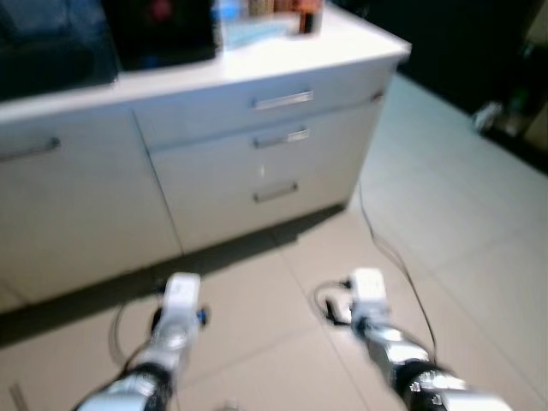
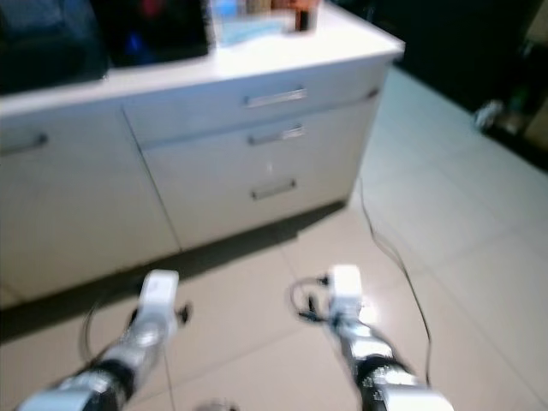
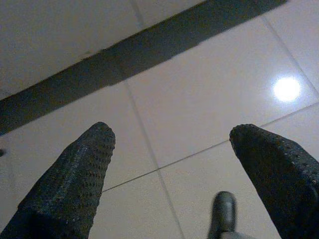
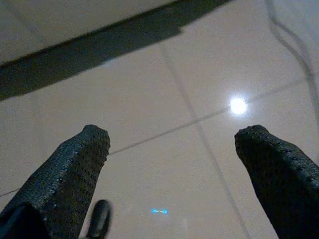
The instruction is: Kitchen organization
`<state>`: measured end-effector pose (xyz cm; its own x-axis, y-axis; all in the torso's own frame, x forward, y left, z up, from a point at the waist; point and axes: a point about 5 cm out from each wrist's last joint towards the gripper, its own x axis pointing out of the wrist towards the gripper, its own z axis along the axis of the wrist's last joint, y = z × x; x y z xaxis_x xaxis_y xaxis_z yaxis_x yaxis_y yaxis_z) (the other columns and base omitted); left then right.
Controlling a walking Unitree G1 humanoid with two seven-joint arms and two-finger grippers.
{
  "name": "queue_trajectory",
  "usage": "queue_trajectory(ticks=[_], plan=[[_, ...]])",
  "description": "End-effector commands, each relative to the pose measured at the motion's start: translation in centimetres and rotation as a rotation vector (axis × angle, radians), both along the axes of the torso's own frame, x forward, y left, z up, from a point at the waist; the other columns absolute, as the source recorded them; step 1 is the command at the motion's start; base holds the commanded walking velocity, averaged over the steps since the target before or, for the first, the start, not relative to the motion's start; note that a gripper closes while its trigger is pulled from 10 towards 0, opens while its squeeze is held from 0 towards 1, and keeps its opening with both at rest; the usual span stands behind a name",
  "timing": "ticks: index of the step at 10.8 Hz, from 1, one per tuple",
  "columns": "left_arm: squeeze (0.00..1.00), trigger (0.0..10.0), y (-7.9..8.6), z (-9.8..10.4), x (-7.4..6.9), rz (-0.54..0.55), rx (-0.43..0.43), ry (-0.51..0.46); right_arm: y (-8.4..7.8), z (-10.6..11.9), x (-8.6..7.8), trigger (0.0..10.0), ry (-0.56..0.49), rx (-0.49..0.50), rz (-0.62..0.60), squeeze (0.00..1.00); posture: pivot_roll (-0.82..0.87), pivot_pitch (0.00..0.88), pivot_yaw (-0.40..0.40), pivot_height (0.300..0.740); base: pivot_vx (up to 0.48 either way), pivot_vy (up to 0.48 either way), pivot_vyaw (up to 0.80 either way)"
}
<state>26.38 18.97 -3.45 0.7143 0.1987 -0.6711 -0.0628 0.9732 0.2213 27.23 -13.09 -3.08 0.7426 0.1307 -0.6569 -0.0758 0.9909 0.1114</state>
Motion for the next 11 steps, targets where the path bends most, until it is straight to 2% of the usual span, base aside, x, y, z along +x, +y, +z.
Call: queue_trajectory(ticks=[1,7,8,9,10,11], plan=[[0.00,10.0,-0.5,0.1,0.2,-0.006,-0.001,-0.005,-0.6,0.0,0.0,10.0,0.002,-0.019,0.001,0.00,-0.01,0.003,0.010,0.740,0.000,0.000,0.80],[0.00,10.0,-0.5,0.0,0.1,0.003,-0.008,0.000,-0.6,0.0,0.0,10.0,0.001,-0.016,0.003,0.00,-0.01,0.011,0.006,0.740,0.000,0.000,0.80],[0.00,10.0,-0.5,0.1,0.2,-0.002,-0.011,-0.004,-0.6,0.0,0.0,10.0,-0.003,-0.007,-0.009,0.00,-0.01,0.013,0.005,0.740,0.000,0.000,0.00],[0.00,10.0,-0.8,0.5,0.7,-0.012,-0.012,-0.024,-0.8,0.1,0.1,10.0,-0.010,-0.002,-0.027,0.00,-0.02,0.014,0.006,0.740,0.000,0.000,0.00],[0.00,10.0,-1.3,1.3,1.7,-0.021,-0.020,-0.067,-1.2,0.4,0.5,10.0,-0.046,-0.050,-0.022,0.00,-0.01,0.021,0.007,0.740,0.000,0.000,0.00],[0.00,10.0,-2.1,2.6,3.1,-0.054,-0.042,-0.152,-1.3,1.4,1.4,10.0,-0.110,-0.041,-0.034,0.00,-0.01,0.029,0.009,0.740,0.000,0.000,0.00]])
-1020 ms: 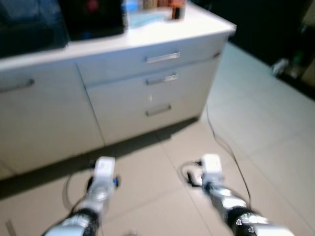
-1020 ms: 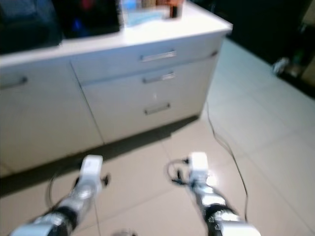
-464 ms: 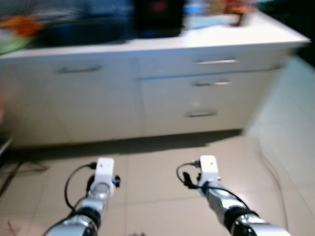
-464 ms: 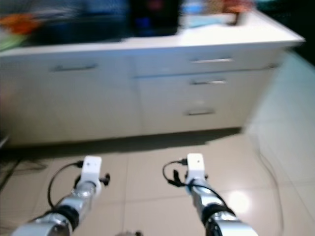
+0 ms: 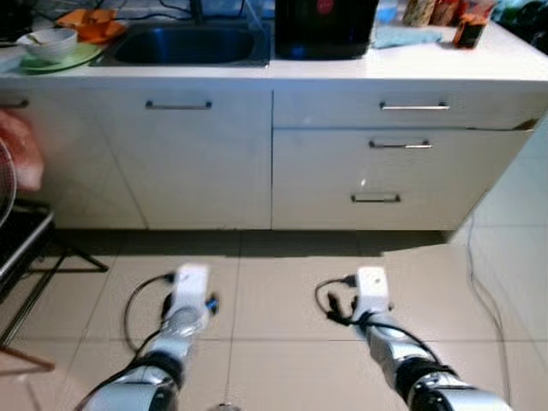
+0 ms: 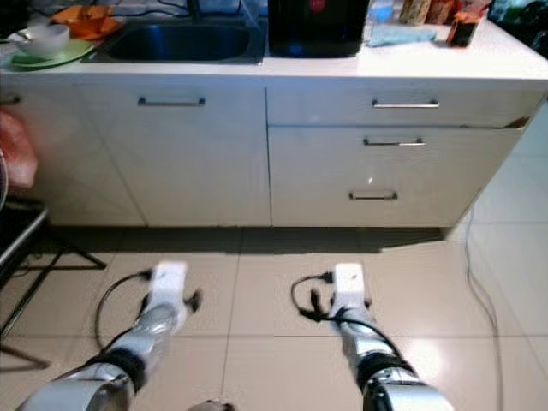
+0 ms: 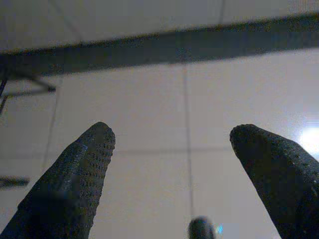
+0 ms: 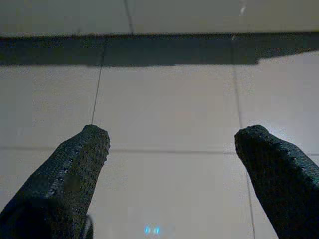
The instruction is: Kitchen organization
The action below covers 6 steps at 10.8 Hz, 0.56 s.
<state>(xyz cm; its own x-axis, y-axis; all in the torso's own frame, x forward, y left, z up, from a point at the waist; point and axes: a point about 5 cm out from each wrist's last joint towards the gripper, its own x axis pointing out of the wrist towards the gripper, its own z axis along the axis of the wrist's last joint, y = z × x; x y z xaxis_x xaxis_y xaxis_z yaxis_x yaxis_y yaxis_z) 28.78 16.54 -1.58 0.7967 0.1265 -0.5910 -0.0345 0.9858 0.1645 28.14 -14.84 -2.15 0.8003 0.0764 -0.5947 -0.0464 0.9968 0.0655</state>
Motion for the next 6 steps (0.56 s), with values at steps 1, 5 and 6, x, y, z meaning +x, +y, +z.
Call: queue_trajectory(ticks=[1,5,6], plan=[[0.00,10.0,-0.1,1.7,1.6,-0.012,-0.026,-0.084,0.3,1.8,1.7,10.0,-0.098,0.031,-0.008,0.00,-0.01,0.034,0.012,0.740,0.000,0.000,0.00],[0.00,10.0,2.1,5.7,3.2,0.013,-0.057,-0.413,1.0,6.4,4.3,10.0,-0.401,0.122,0.046,0.00,-0.01,0.047,0.008,0.740,0.000,0.000,0.00],[0.00,10.0,2.3,6.6,3.2,0.034,-0.062,-0.481,1.3,7.3,4.4,10.0,-0.454,0.141,0.035,0.00,-0.01,0.050,0.006,0.740,0.000,0.000,0.00]])
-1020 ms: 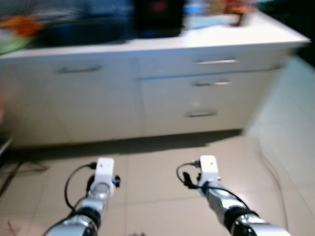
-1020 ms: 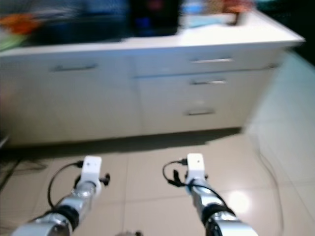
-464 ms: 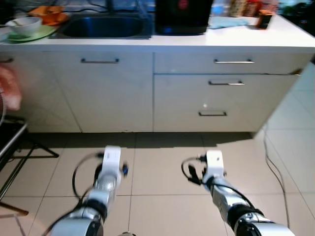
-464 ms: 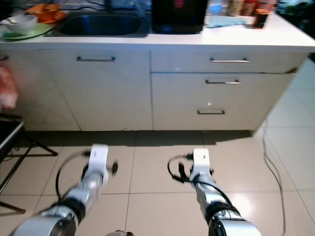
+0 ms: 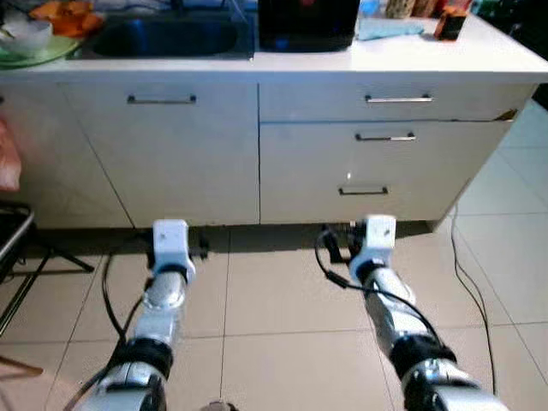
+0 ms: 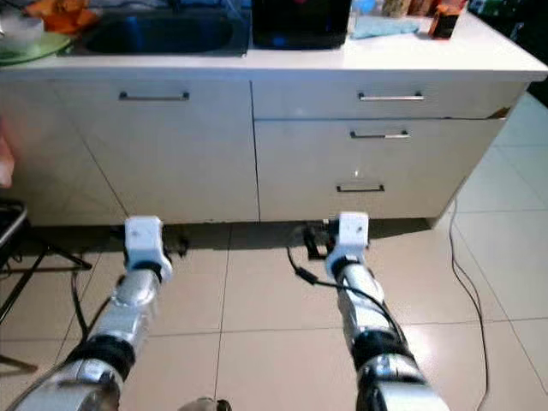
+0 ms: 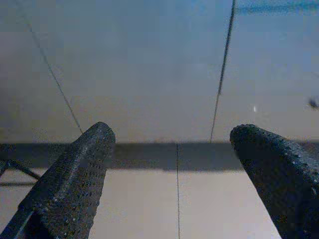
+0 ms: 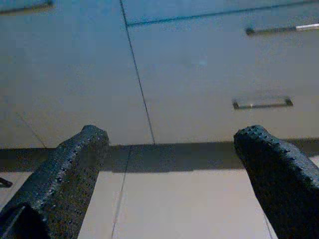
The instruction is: Kitchen organization
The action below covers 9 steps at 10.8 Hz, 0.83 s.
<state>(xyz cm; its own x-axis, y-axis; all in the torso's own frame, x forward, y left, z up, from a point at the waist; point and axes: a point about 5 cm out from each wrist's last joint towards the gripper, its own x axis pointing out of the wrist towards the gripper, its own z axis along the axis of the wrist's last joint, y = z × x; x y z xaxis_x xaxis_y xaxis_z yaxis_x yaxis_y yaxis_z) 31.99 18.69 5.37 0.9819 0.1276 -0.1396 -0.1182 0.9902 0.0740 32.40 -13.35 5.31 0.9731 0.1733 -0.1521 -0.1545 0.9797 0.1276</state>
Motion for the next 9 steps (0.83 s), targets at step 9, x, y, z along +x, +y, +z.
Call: queue_trajectory(ticks=[9], plan=[[0.00,10.0,1.2,5.5,-6.5,-0.074,-0.010,-0.157,-2.3,6.0,-4.1,10.0,-0.150,0.029,-0.116,0.00,0.00,0.059,-0.011,0.740,0.000,0.000,0.00]])
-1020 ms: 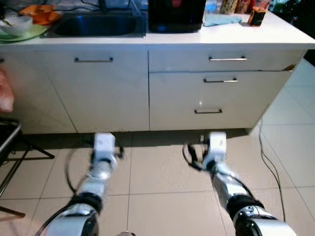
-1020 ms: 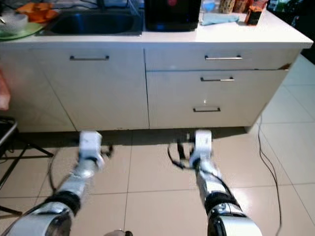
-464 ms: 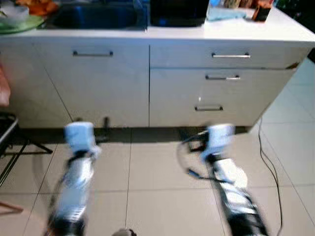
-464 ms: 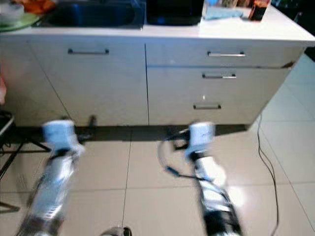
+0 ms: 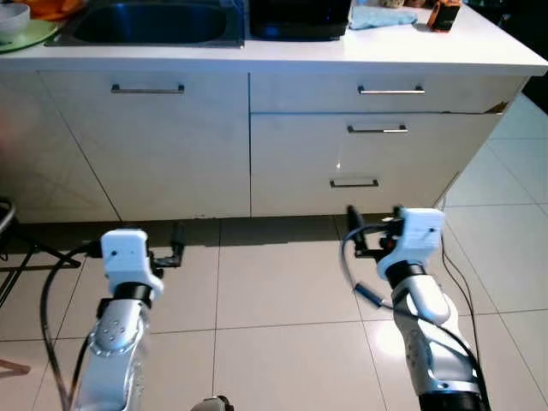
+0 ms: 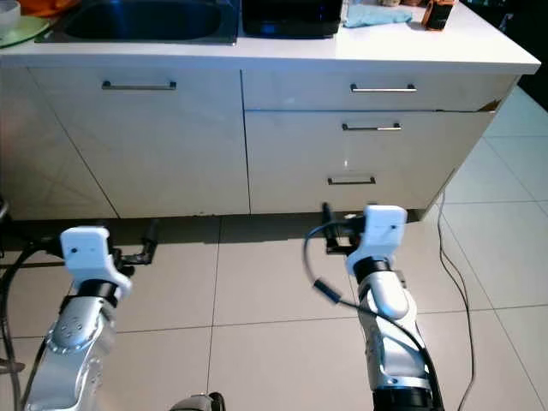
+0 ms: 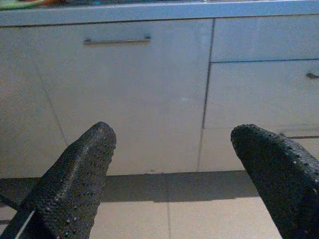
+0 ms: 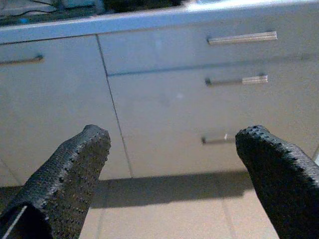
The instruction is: Kitchen organization
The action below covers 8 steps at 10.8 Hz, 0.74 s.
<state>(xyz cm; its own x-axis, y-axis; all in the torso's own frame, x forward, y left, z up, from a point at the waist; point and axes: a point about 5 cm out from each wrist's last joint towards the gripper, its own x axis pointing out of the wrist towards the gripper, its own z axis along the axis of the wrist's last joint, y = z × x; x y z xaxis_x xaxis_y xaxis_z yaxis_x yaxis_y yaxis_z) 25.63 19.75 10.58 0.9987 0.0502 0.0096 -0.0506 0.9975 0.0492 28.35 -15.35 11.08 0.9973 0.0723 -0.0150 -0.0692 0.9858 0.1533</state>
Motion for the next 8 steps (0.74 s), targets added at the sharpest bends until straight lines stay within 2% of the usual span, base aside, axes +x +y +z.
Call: queue_trajectory(ticks=[1,3,7,8], plan=[[0.00,10.0,-0.7,0.2,0.1,-0.043,-0.011,0.004,-0.2,-0.3,-0.5,10.0,0.029,0.031,-0.018,0.00,-0.01,0.056,-0.006,0.740,0.000,0.000,0.00],[0.00,10.0,-0.7,0.4,0.2,-0.056,-0.005,0.012,-0.3,0.2,-0.5,10.0,0.020,-0.048,-0.006,0.00,-0.01,0.054,0.000,0.740,0.000,0.000,0.00],[0.00,10.0,-0.4,1.2,1.0,-0.006,0.024,0.006,0.4,2.1,-0.3,10.0,-0.036,-0.045,0.047,0.00,-0.01,0.056,-0.005,0.740,0.000,0.000,0.00],[0.00,10.0,-1.1,2.7,2.3,-0.014,0.021,-0.055,1.5,3.0,-0.2,10.0,-0.080,-0.076,0.099,0.00,-0.01,0.053,-0.006,0.740,0.000,0.000,0.00]])
